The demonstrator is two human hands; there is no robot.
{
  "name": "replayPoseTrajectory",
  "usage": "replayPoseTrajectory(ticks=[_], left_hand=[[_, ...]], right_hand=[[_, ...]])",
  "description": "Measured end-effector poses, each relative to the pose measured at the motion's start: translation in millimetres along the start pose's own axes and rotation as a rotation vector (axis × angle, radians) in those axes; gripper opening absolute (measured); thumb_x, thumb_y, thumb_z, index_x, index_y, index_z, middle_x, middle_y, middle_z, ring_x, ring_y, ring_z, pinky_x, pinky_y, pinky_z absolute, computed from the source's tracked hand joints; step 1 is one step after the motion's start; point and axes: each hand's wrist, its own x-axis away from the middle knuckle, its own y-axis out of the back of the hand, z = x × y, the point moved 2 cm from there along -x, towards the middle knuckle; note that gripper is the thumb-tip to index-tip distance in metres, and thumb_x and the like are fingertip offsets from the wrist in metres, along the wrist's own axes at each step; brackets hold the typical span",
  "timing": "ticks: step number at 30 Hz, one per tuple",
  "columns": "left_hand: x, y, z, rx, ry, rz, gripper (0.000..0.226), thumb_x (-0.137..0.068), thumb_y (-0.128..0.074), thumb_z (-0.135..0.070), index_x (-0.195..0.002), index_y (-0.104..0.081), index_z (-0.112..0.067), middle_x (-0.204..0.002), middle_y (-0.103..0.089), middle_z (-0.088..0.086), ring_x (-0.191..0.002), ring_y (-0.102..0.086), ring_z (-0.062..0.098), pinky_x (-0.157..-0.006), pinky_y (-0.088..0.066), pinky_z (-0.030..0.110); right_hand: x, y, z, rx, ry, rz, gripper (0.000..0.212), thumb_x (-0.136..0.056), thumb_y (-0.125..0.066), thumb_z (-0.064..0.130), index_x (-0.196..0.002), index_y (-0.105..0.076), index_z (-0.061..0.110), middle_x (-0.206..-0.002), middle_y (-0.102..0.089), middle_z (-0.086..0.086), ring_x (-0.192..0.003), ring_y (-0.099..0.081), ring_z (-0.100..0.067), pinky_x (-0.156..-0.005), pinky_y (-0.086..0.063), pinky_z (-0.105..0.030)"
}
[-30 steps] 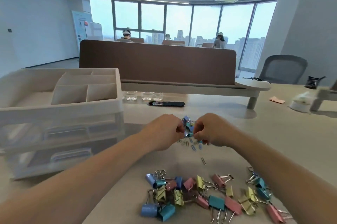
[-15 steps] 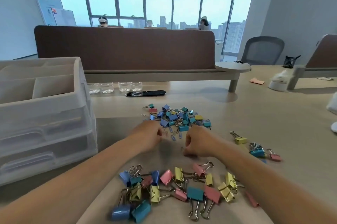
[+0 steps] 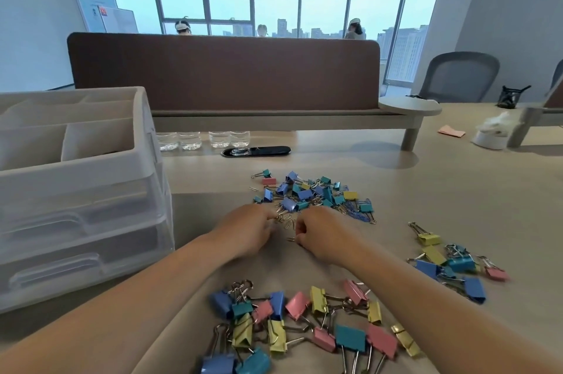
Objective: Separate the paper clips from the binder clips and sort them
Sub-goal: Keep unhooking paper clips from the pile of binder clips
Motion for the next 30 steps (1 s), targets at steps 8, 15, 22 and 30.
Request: replayPoseTrajectory(ticks=[8, 15, 22, 30], left_hand=[[3, -1, 3, 0.059, -0.011, -0.001, 0.030, -0.098, -0.044, -0.014, -0.119, -0.064, -0.016, -0.116, -0.065, 0.010, -0.104, -0.058, 0.026, -0.070, -0.032, 0.026], [2, 2, 13, 0.152, 0.037, -0.040, 0.022, -0.096, -0.049, -0.020, -0.112, -0.065, -0.021, -0.102, -0.064, 0.002, -0.095, -0.058, 0.022, -0.073, -0.043, 0.029], [2, 2, 14, 0.195, 0.097, -0.092, 0.011, -0.093, -0.058, -0.027, -0.088, -0.052, -0.019, -0.093, -0.059, 0.003, -0.085, -0.055, 0.021, -0.067, -0.040, 0.033], [-9, 0, 14, 0.158, 0.195, -0.072, 0.022, -0.090, -0.061, -0.024, -0.079, -0.063, -0.006, -0.080, -0.063, 0.010, -0.078, -0.060, 0.026, -0.062, -0.044, 0.031]], right_hand=[[-17, 0, -1, 0.109, 0.003, -0.091, 0.025, -0.098, -0.050, 0.029, -0.107, -0.073, 0.024, -0.100, -0.071, 0.000, -0.084, -0.067, -0.019, -0.075, -0.059, -0.038], [-17, -6, 2, 0.094, 0.024, -0.012, 0.028, -0.093, -0.048, 0.024, -0.100, -0.075, 0.027, -0.096, -0.071, 0.005, -0.079, -0.065, -0.014, -0.073, -0.059, -0.036], [-8, 2, 13, -0.006, 0.109, 0.011, 0.031, -0.097, -0.048, 0.019, -0.114, -0.073, 0.028, -0.108, -0.066, 0.009, -0.096, -0.062, -0.013, -0.087, -0.054, -0.033], [-24, -1, 5, 0.050, 0.061, -0.026, 0.034, -0.097, -0.047, 0.022, -0.124, -0.068, 0.025, -0.125, -0.060, -0.001, -0.100, -0.065, -0.022, -0.087, -0.056, -0.037]])
